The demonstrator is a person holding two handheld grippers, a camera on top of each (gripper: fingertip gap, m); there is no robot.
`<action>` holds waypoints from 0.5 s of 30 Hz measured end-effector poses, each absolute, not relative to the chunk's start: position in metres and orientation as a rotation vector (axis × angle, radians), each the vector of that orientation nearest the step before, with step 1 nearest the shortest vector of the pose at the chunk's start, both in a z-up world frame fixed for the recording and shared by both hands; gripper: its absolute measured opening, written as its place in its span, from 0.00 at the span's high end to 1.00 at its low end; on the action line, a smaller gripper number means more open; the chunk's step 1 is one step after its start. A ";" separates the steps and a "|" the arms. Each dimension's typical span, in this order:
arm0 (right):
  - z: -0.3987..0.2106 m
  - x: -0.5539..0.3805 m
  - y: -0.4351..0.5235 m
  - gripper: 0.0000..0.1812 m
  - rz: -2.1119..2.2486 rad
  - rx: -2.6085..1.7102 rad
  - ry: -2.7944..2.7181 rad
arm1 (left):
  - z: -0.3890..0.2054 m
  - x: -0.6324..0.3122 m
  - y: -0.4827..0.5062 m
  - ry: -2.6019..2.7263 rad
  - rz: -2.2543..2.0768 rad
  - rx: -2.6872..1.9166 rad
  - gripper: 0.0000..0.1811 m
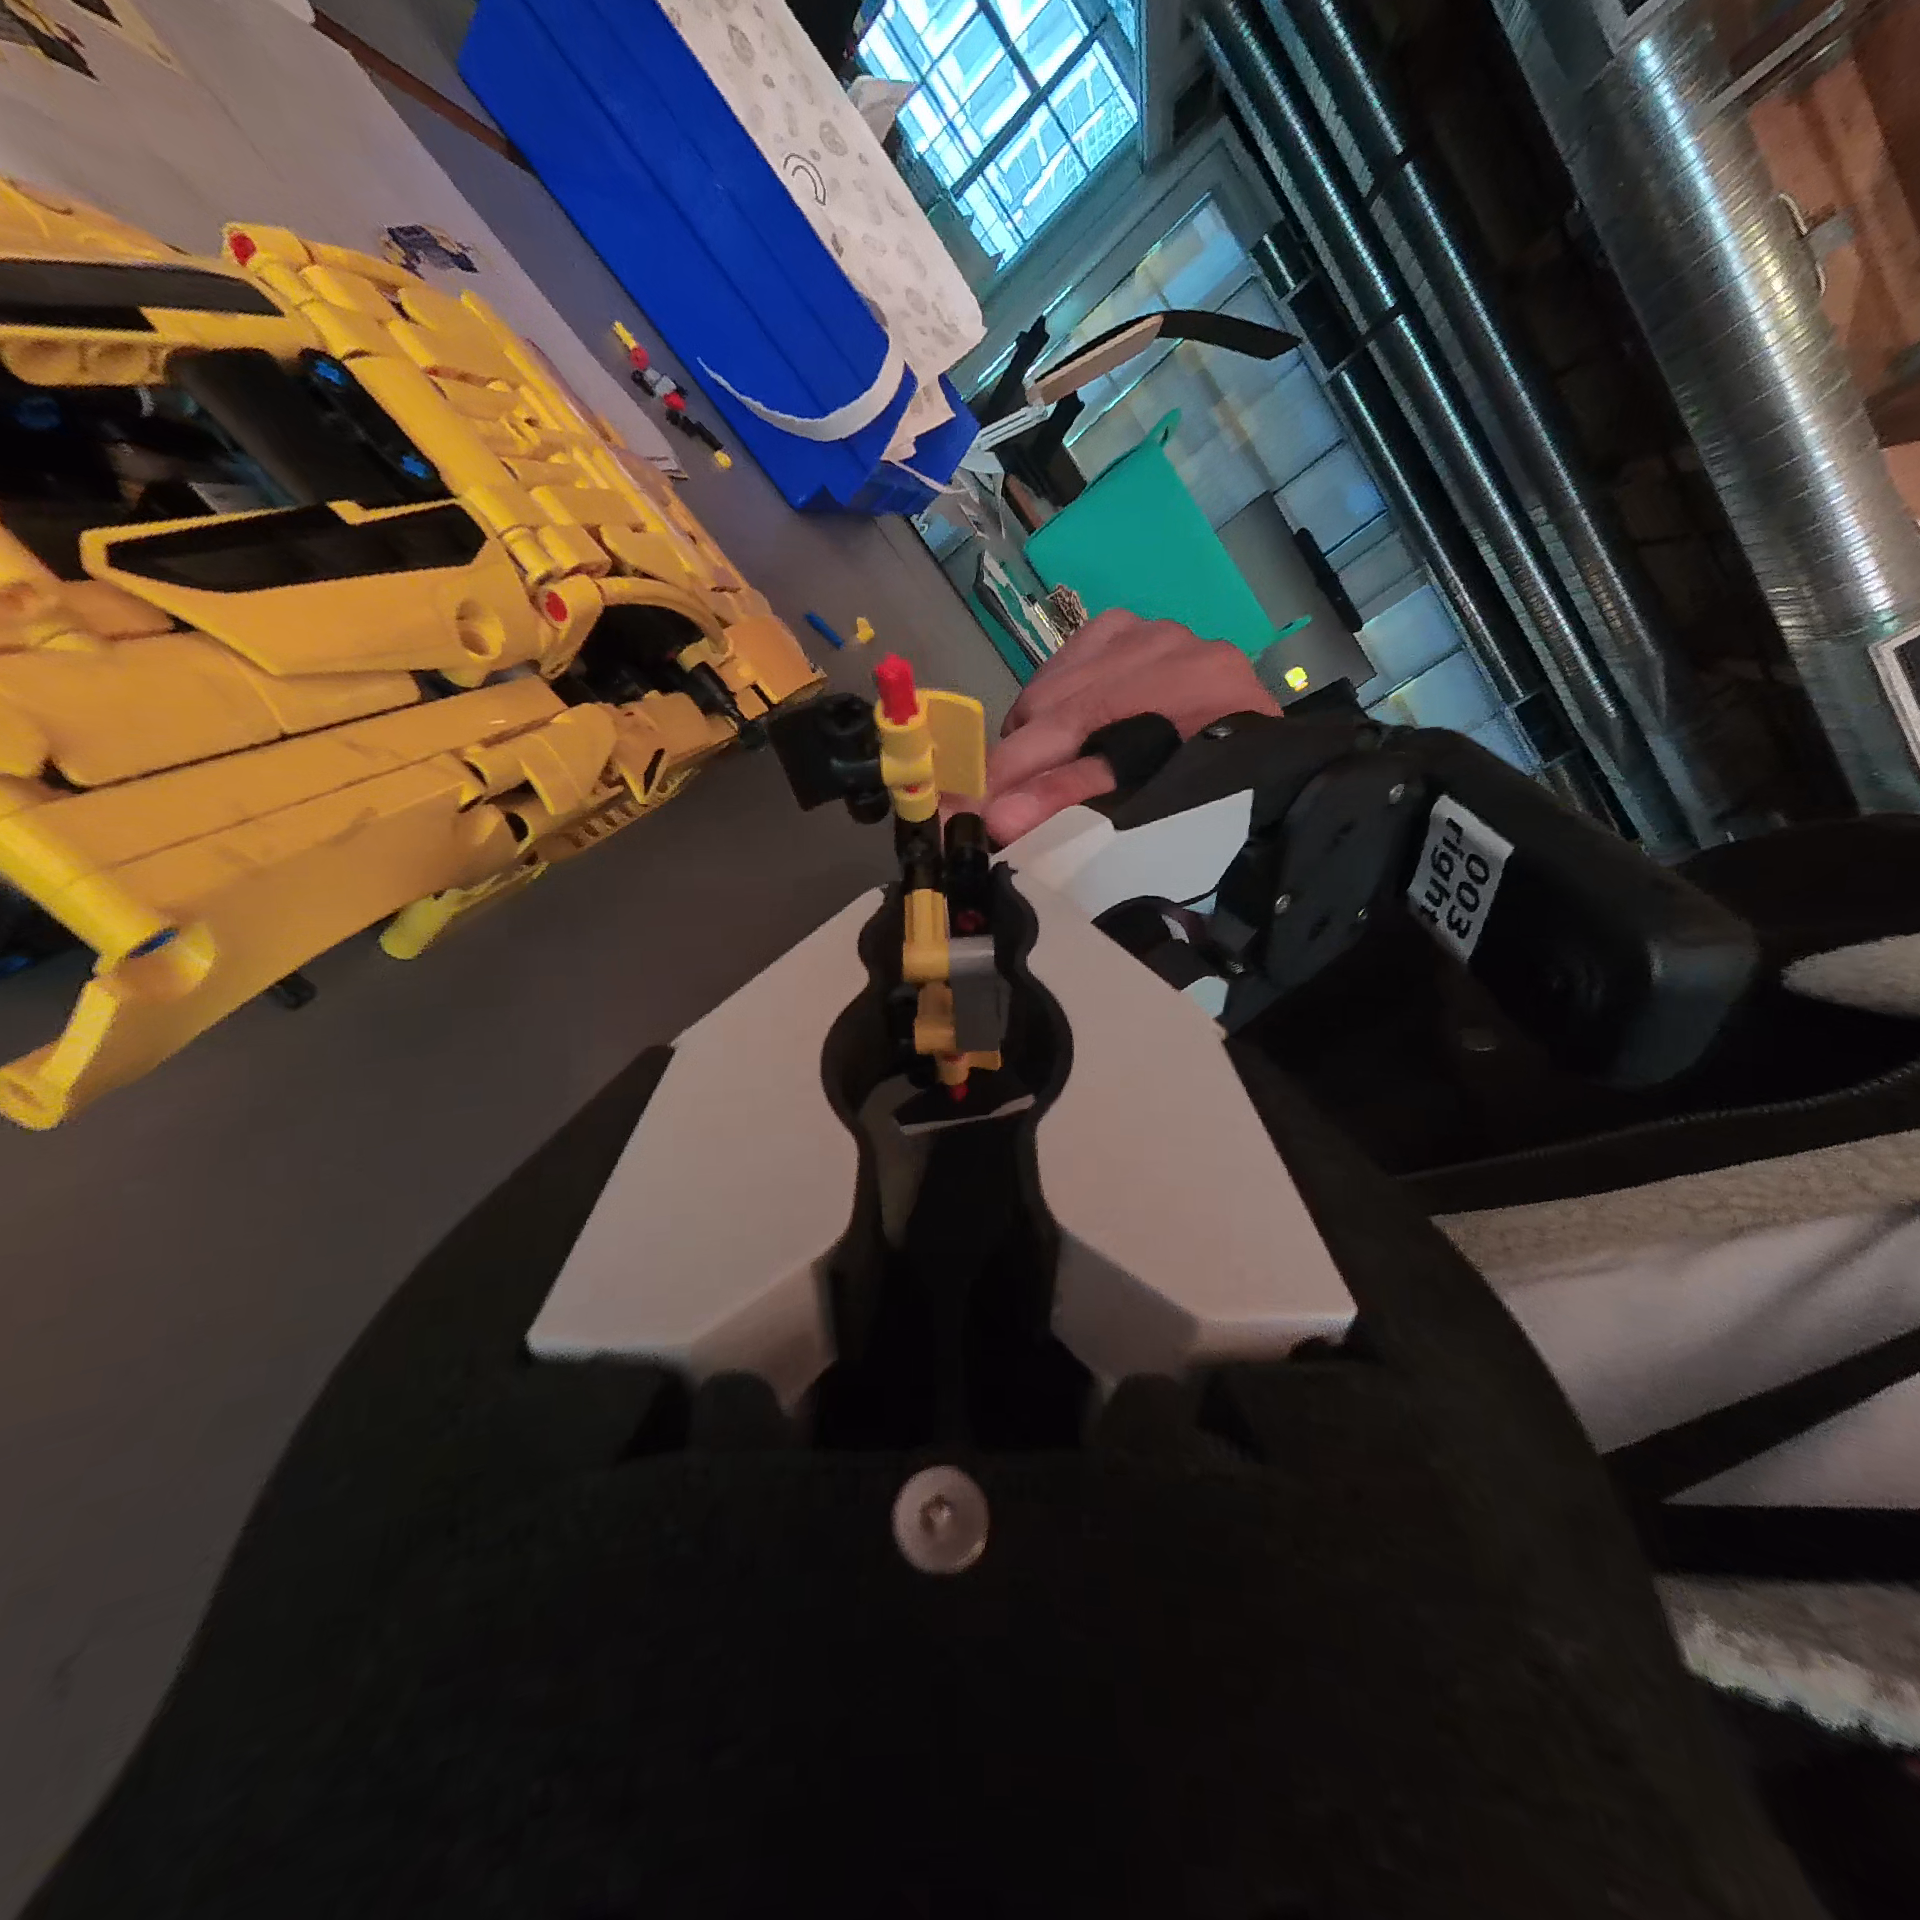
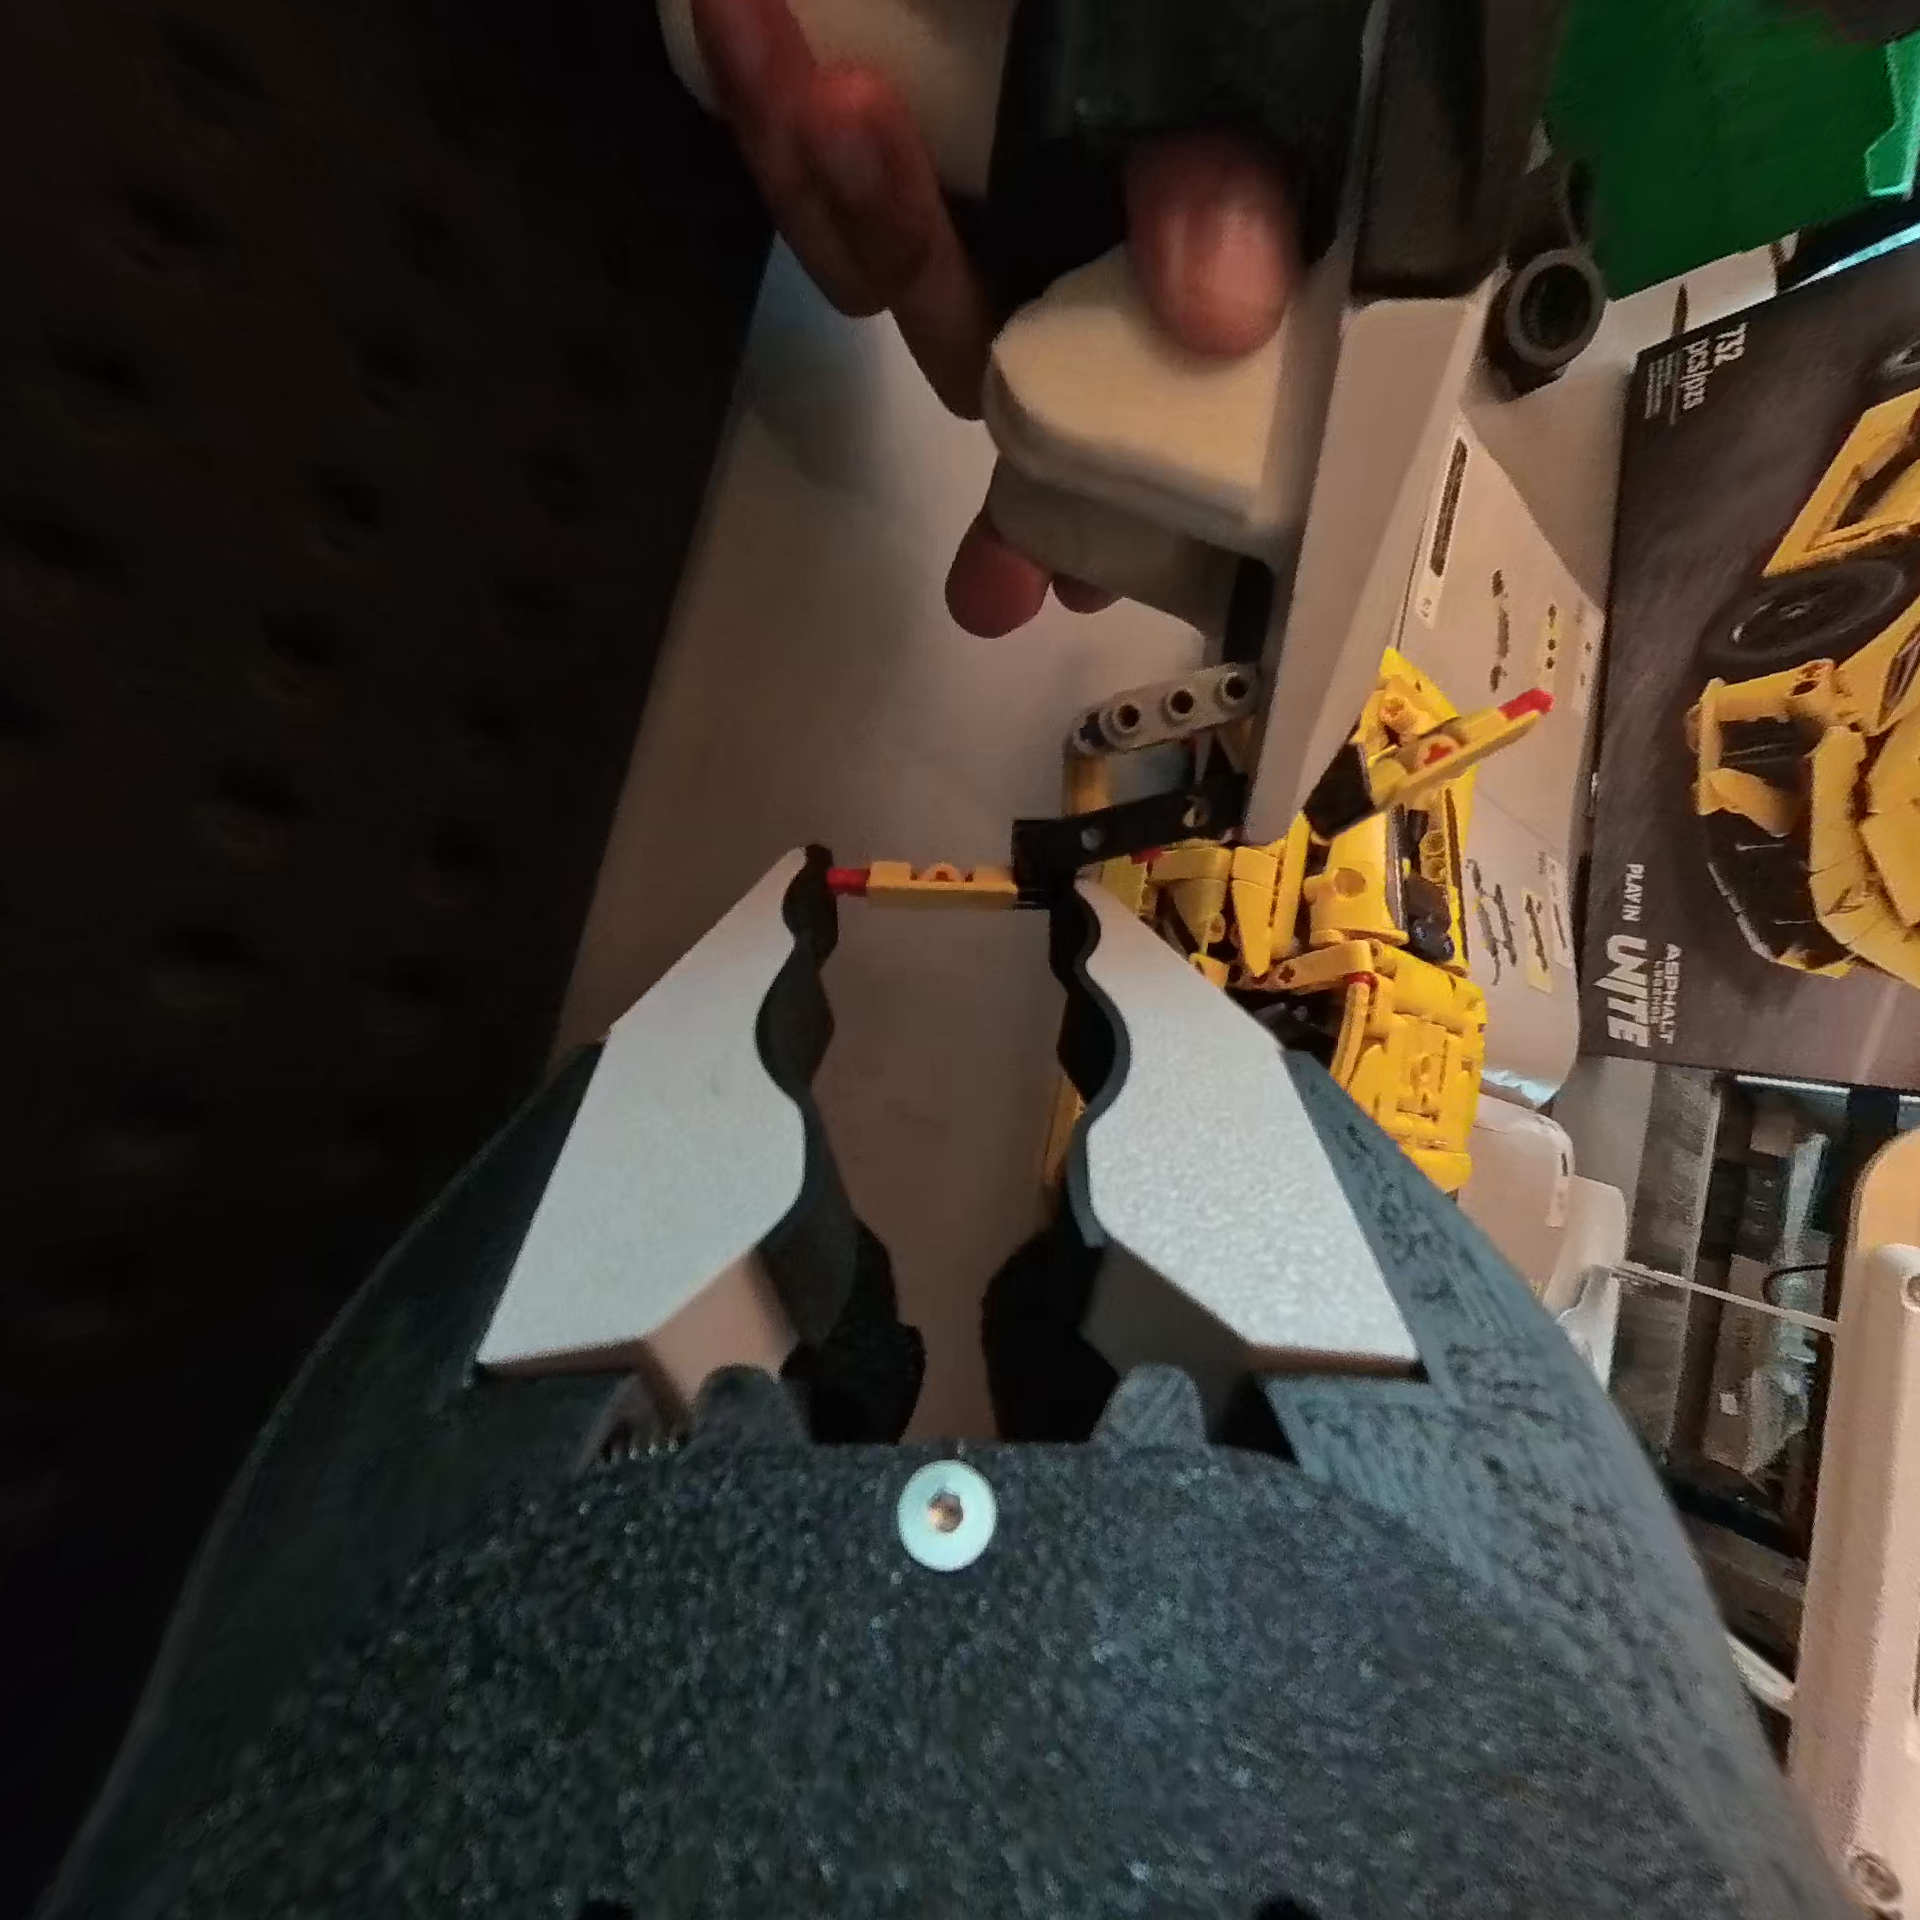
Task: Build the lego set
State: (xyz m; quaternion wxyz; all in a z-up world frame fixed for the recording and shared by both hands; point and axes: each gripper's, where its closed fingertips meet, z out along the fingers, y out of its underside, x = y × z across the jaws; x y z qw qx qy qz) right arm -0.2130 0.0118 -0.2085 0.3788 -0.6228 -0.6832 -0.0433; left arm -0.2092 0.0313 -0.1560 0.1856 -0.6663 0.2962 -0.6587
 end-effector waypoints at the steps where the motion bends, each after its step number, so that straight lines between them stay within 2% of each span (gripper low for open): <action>1: -0.206 -0.214 0.011 0.77 -0.103 -1.591 -1.732 | -0.154 -0.210 0.032 0.826 -1.867 -1.868 0.91; 8: -0.187 -0.219 0.021 0.77 -0.019 -1.605 -1.534 | -0.139 -0.219 0.046 0.689 -1.950 -1.790 0.92; 10: -0.177 -0.214 0.025 0.71 0.045 -1.639 -1.400 | -0.134 -0.223 0.052 0.632 -1.972 -1.756 0.91; 15: -0.159 -0.215 0.039 0.76 0.286 -1.844 -0.879 | -0.130 -0.227 0.065 0.491 -2.000 -1.732 0.91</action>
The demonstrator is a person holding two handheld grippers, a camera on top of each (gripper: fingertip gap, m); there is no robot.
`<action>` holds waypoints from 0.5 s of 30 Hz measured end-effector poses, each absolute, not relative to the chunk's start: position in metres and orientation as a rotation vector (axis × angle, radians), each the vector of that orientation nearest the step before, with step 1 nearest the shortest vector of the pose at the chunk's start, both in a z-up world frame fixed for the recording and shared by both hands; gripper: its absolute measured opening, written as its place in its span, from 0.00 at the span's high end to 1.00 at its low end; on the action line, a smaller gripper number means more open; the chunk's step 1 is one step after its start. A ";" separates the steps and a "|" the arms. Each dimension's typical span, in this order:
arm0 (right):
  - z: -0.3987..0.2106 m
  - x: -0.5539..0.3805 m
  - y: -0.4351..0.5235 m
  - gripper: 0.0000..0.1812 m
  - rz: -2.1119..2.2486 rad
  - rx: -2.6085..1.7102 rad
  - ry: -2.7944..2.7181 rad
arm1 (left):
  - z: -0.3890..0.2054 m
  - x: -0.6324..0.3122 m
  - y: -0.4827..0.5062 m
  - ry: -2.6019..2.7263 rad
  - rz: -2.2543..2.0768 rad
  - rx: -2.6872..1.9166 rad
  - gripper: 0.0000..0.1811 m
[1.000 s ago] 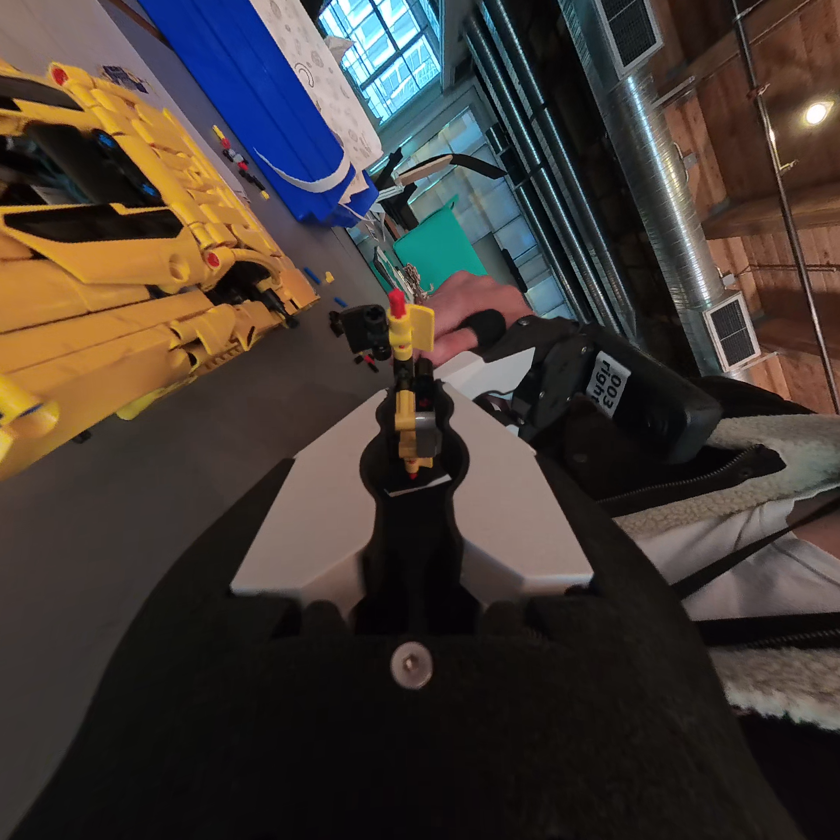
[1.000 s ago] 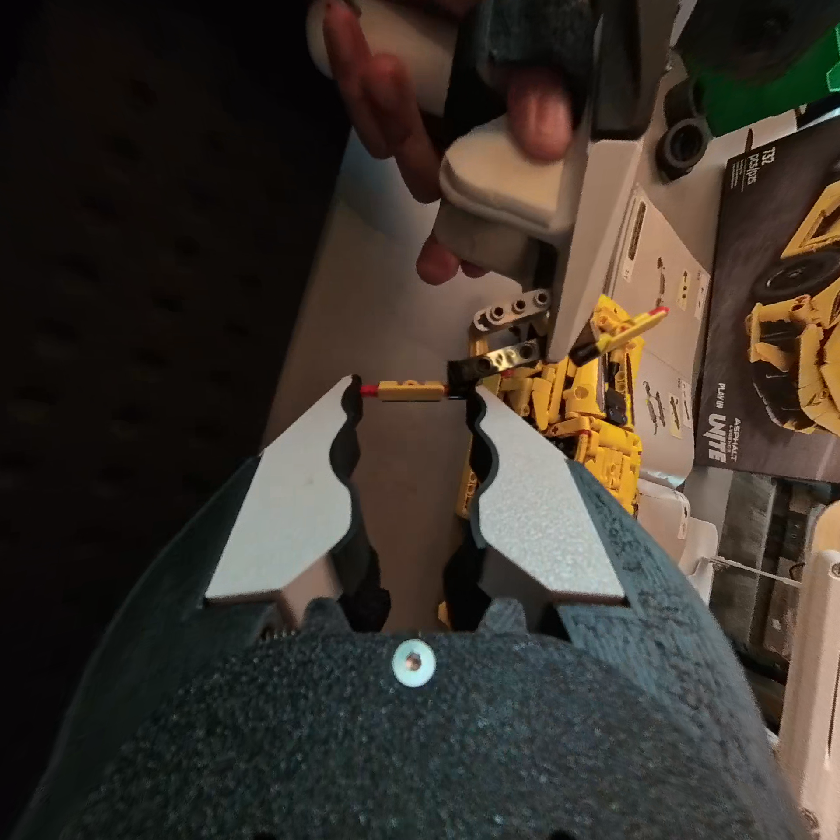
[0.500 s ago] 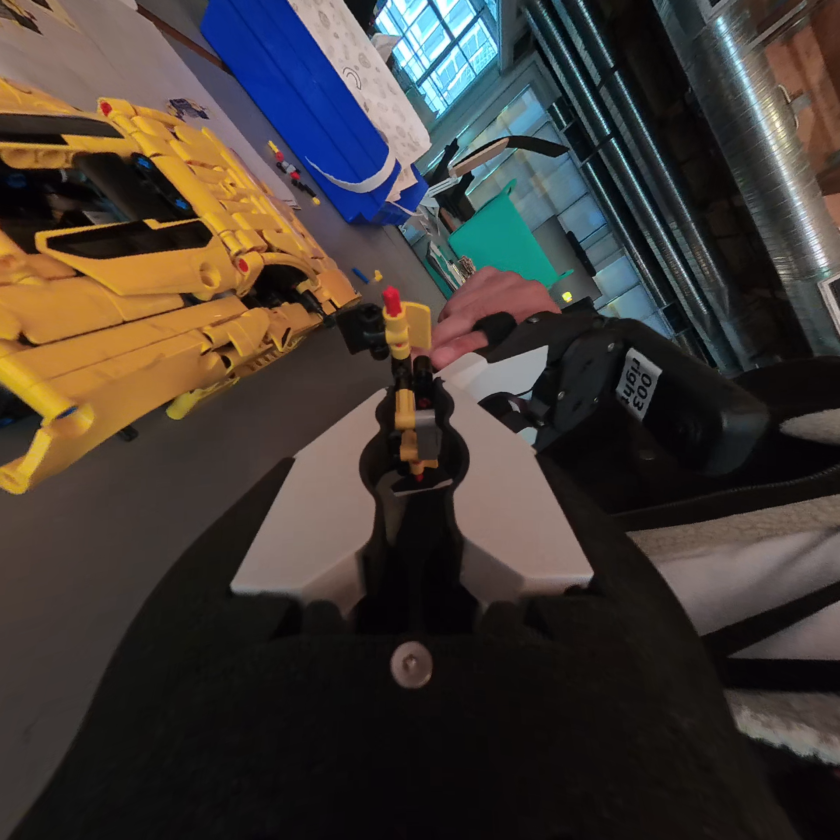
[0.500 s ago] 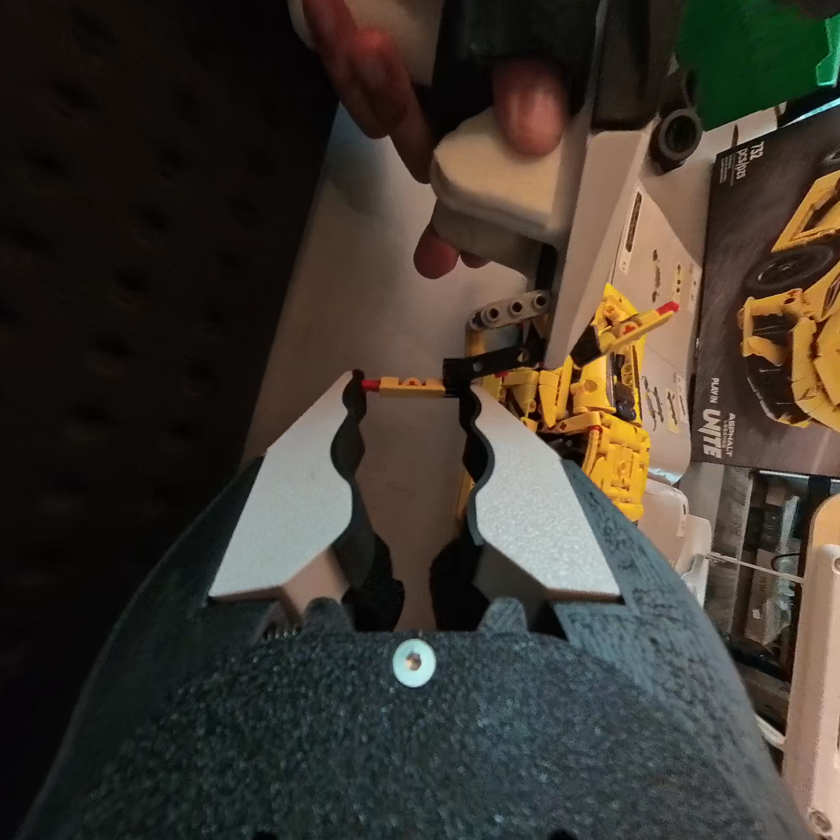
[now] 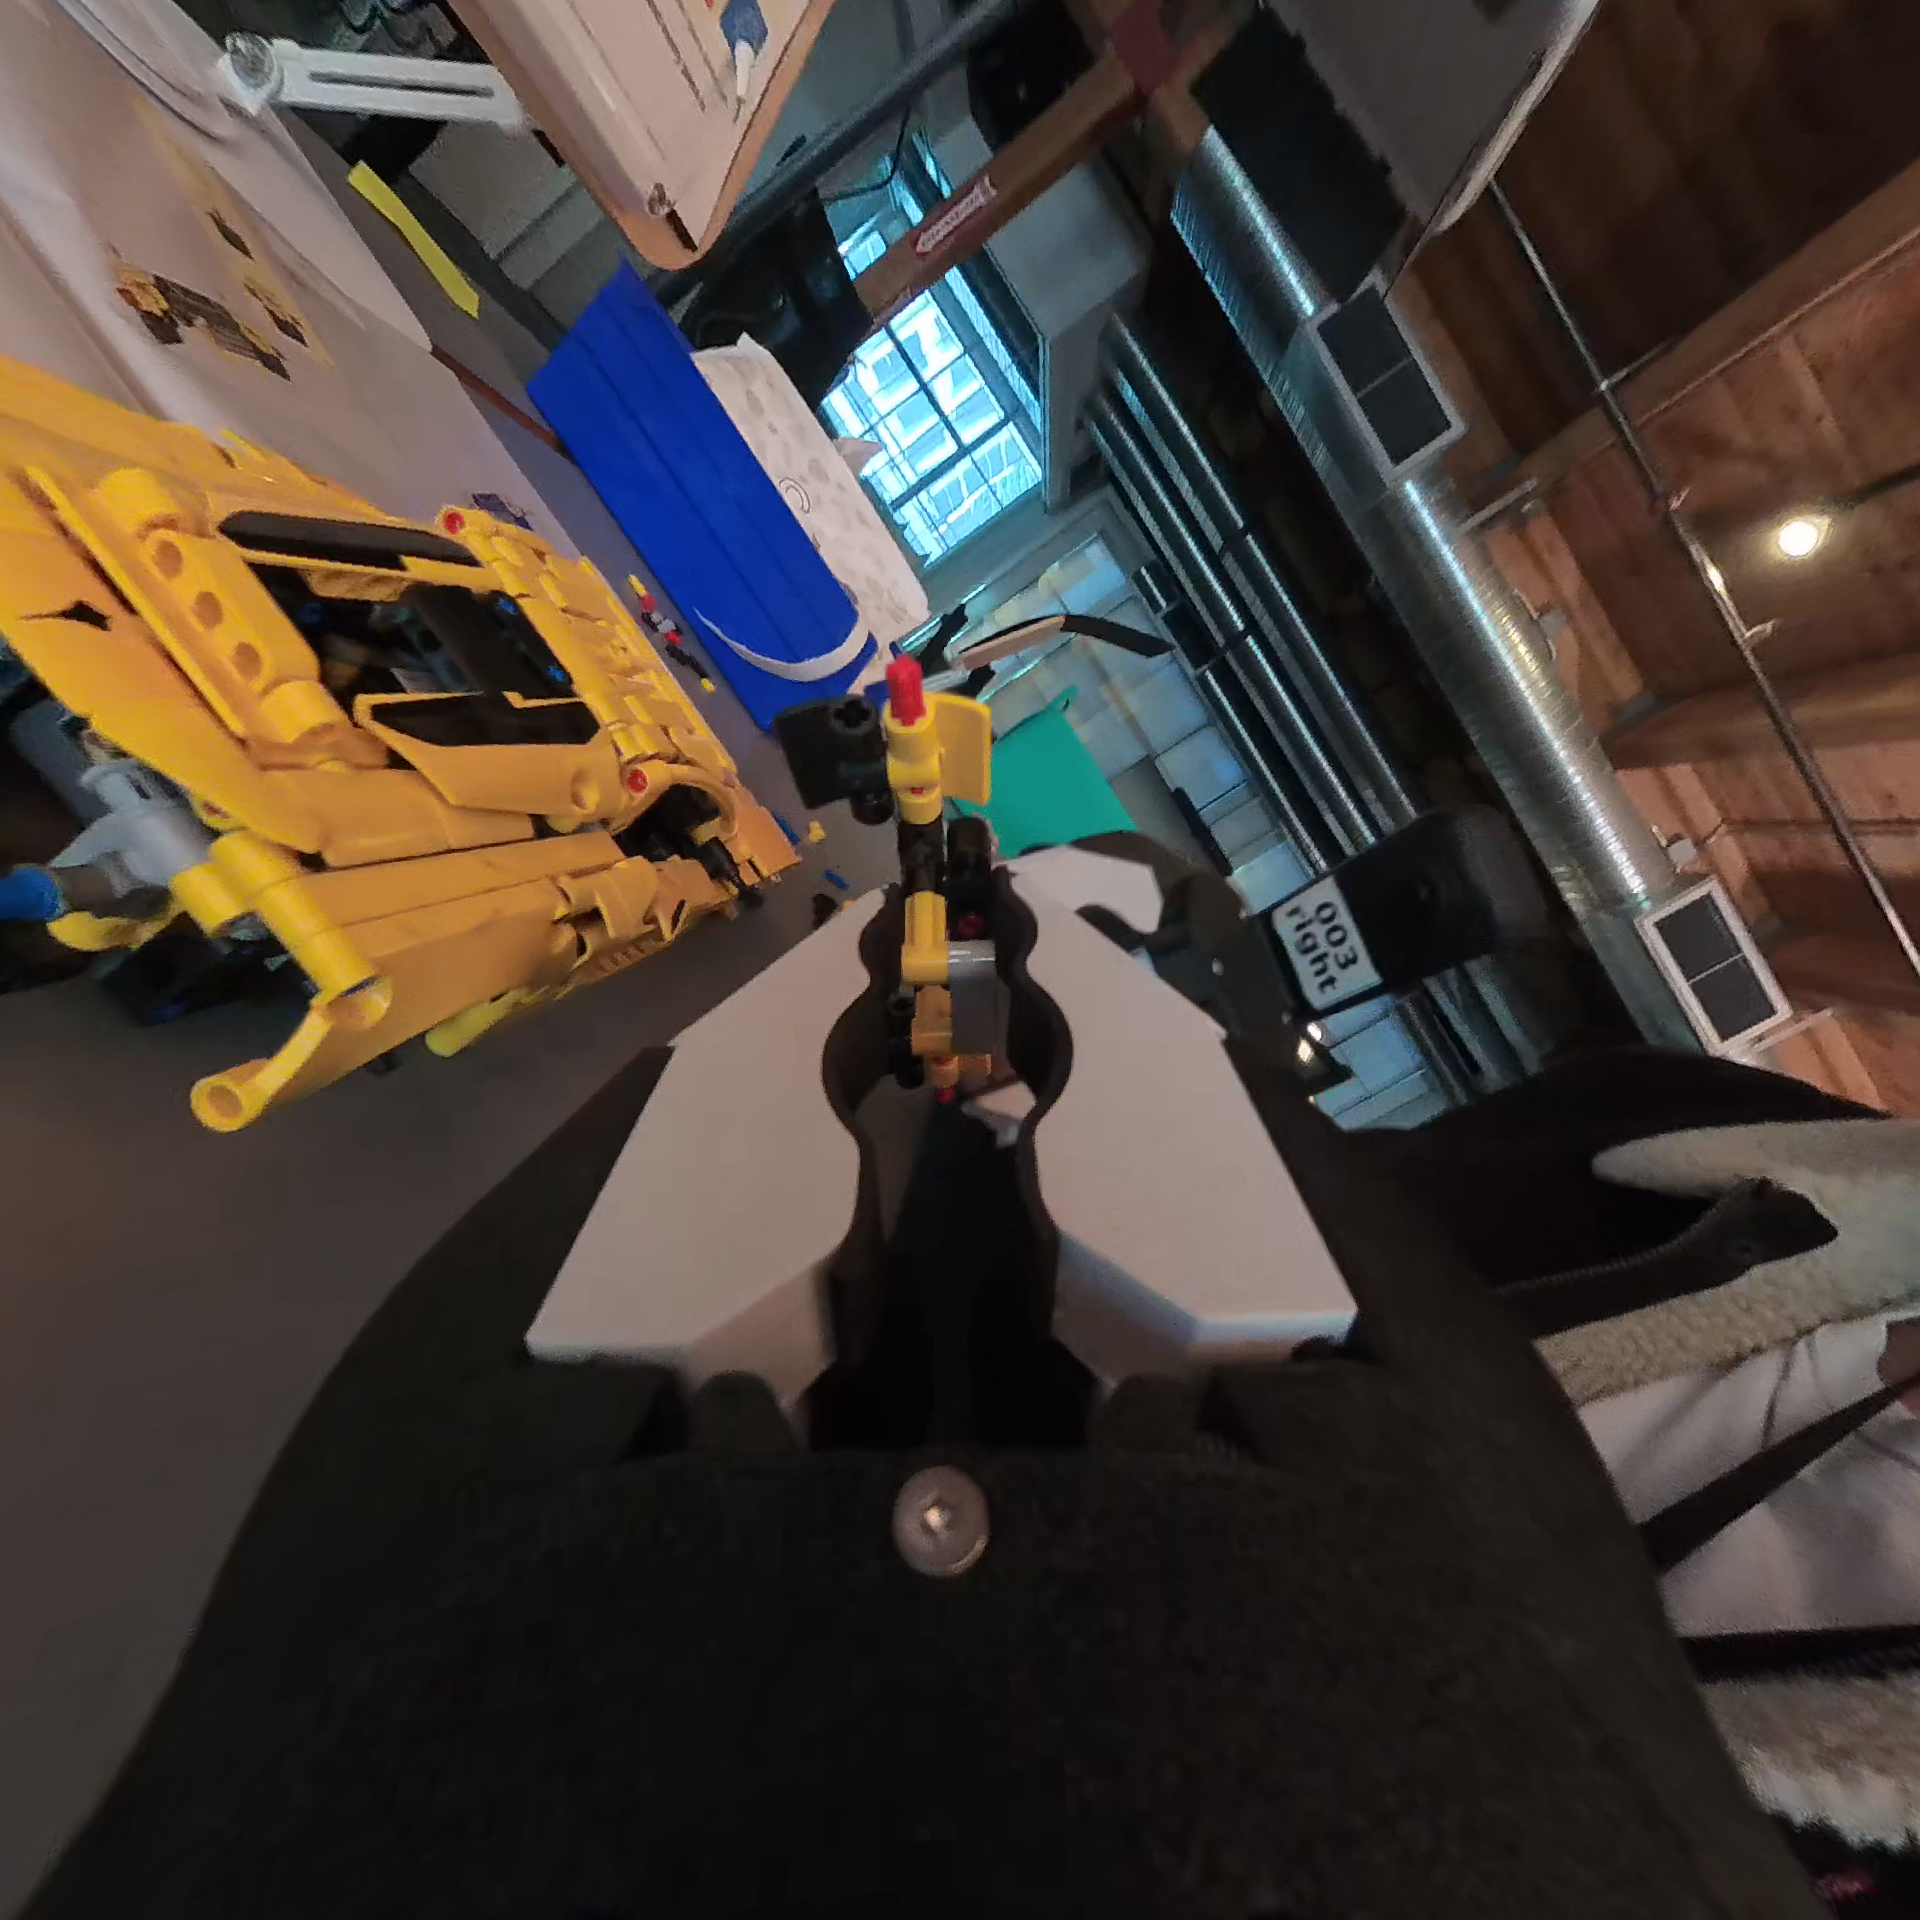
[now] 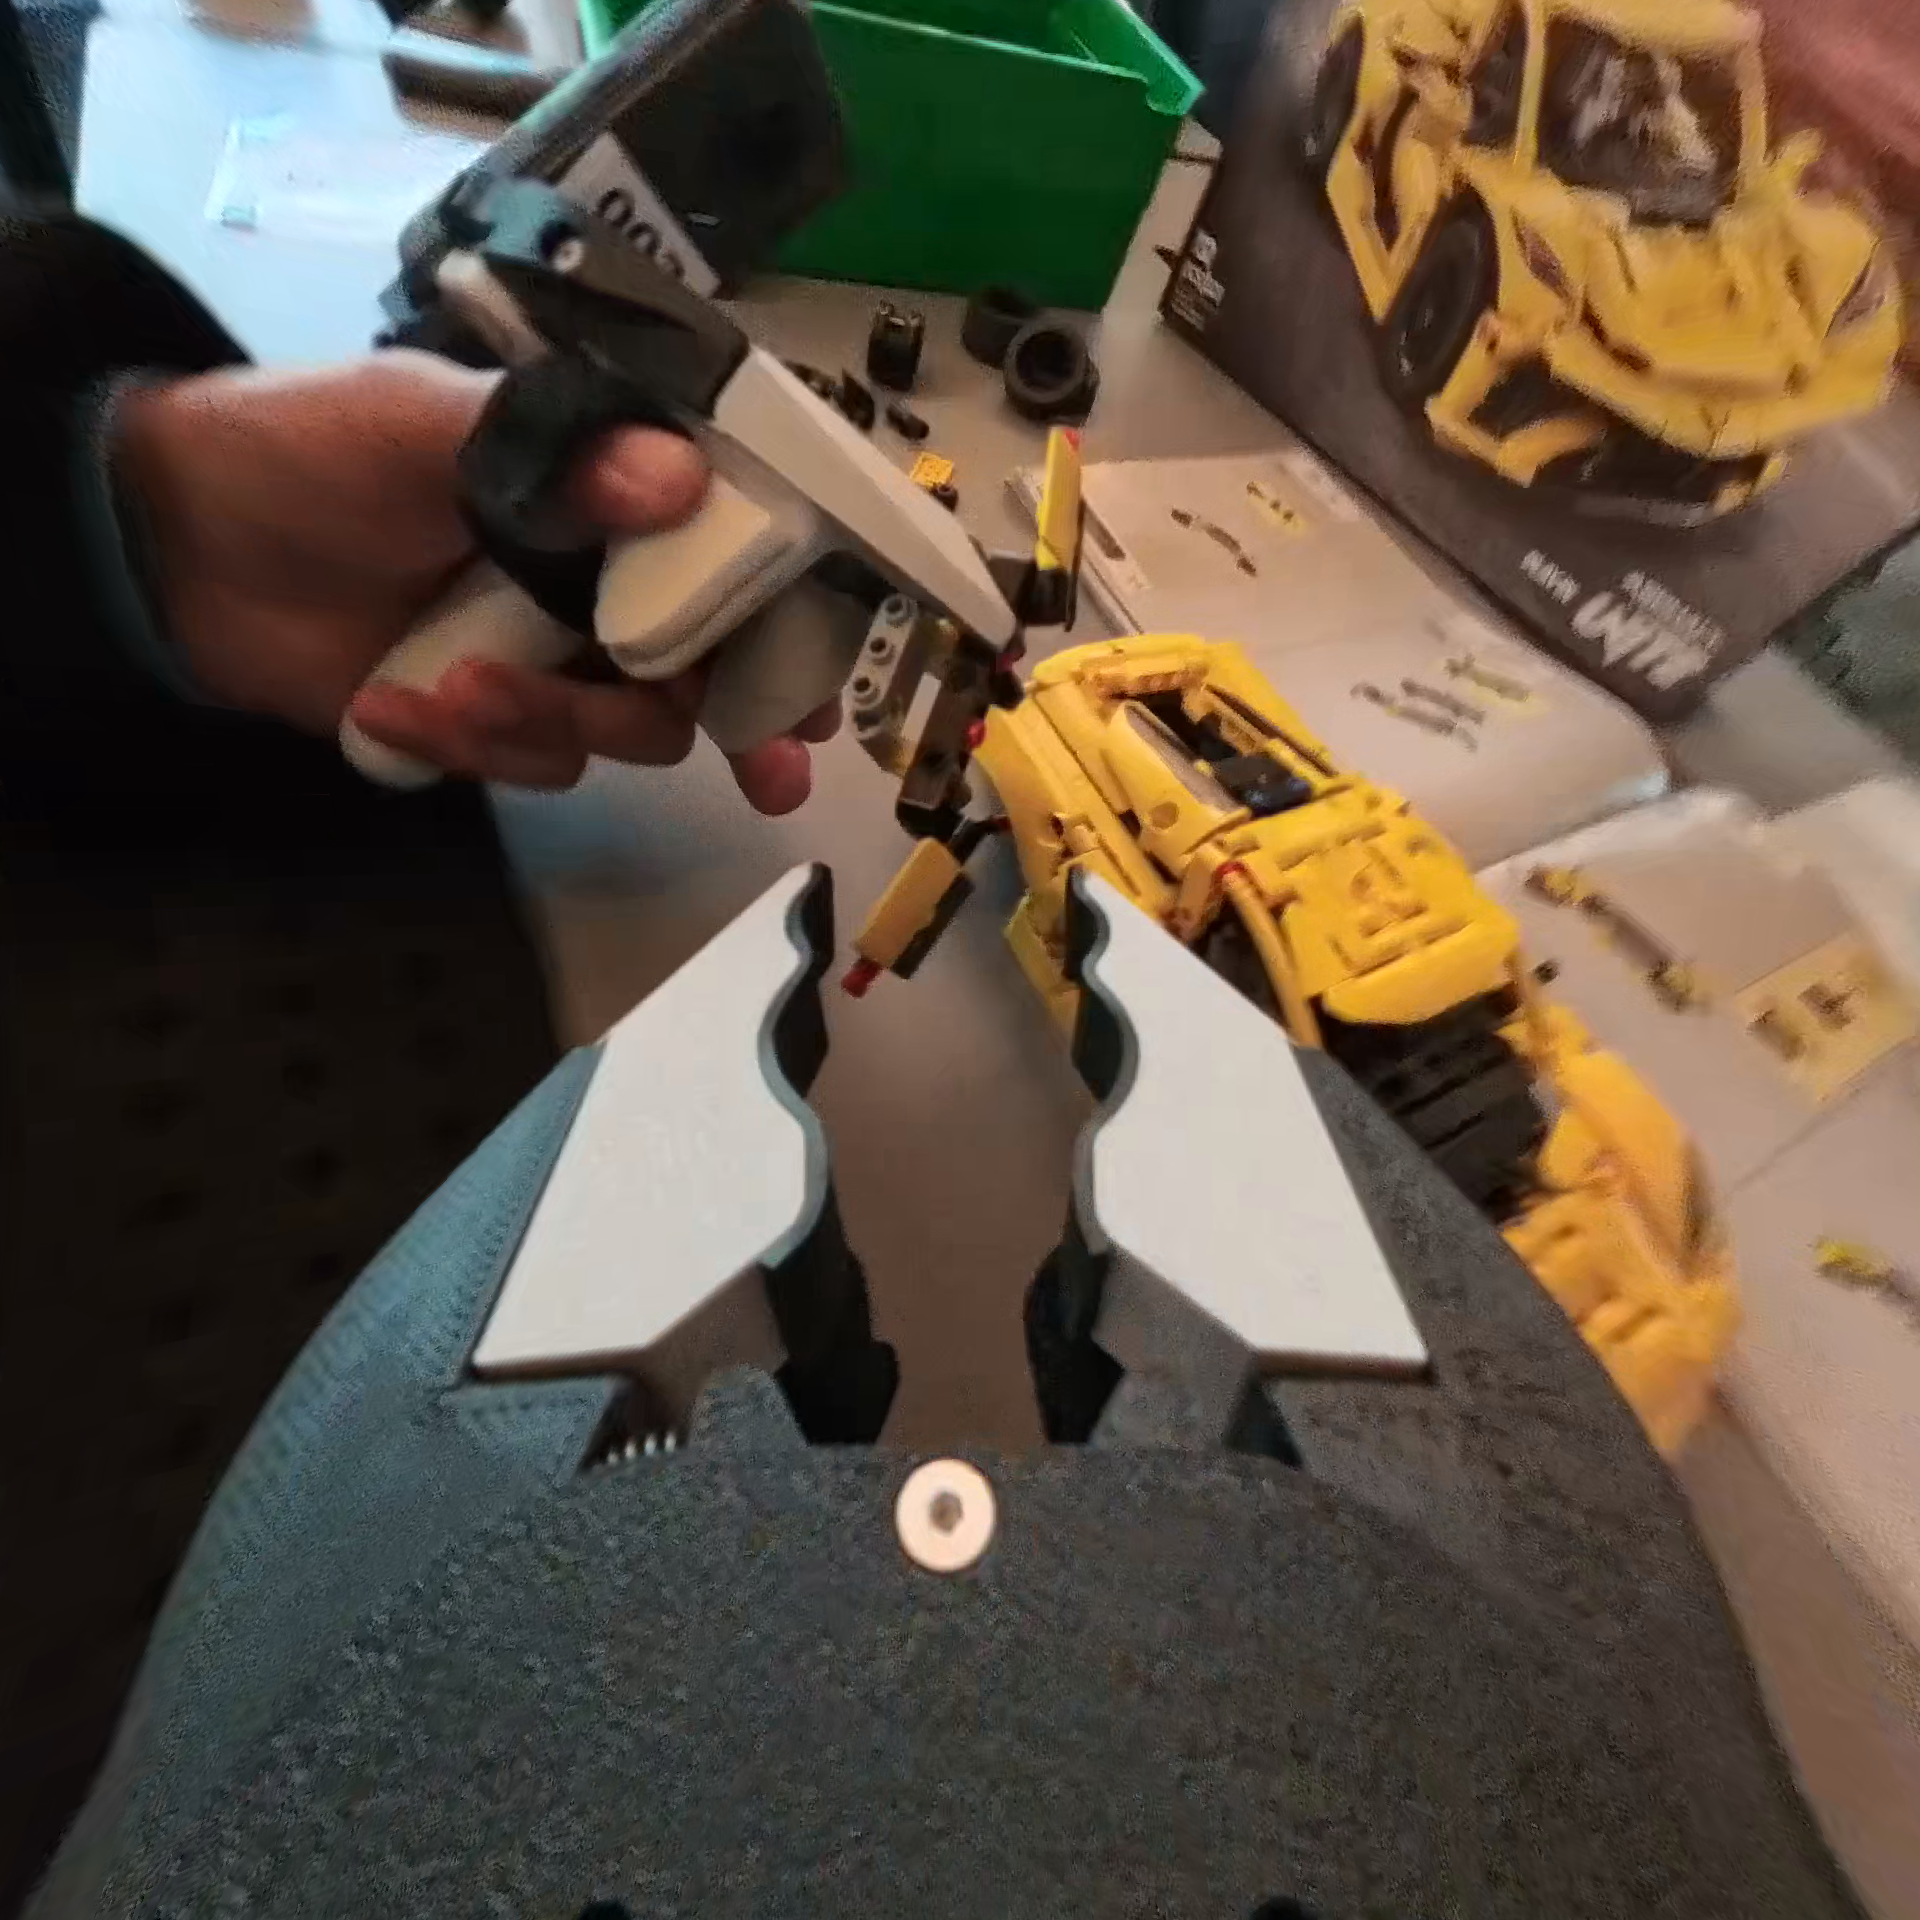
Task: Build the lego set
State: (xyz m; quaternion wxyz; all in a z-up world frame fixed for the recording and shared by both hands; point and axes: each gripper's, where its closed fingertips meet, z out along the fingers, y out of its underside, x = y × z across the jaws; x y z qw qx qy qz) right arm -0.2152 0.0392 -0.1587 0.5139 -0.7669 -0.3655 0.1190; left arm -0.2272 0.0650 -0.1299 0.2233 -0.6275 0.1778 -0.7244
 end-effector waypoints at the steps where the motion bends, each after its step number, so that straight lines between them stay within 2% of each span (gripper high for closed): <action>1: -0.163 -0.217 0.040 0.78 0.319 -1.881 -0.806 | -0.130 -0.228 0.067 0.466 -2.001 -1.729 0.91; 3: -0.171 -0.223 0.037 0.89 0.382 -1.933 -0.742 | -0.130 -0.229 0.067 0.443 -2.024 -1.729 0.91; 6: -0.158 -0.210 0.042 0.94 0.278 -1.887 -0.685 | -0.129 -0.229 0.066 0.439 -2.036 -1.716 0.91; 11: -0.164 -0.191 0.041 0.97 0.522 -2.069 -0.698 | -0.135 -0.224 0.060 0.600 -1.842 -1.731 0.84; 14: -0.166 -0.170 0.040 0.97 0.683 -2.145 -0.739 | -0.142 -0.217 0.039 0.740 -1.874 -1.773 0.75; 15: -0.164 -0.163 0.040 0.97 0.761 -2.157 -0.722 | -0.143 -0.215 0.029 0.814 -1.908 -1.782 0.75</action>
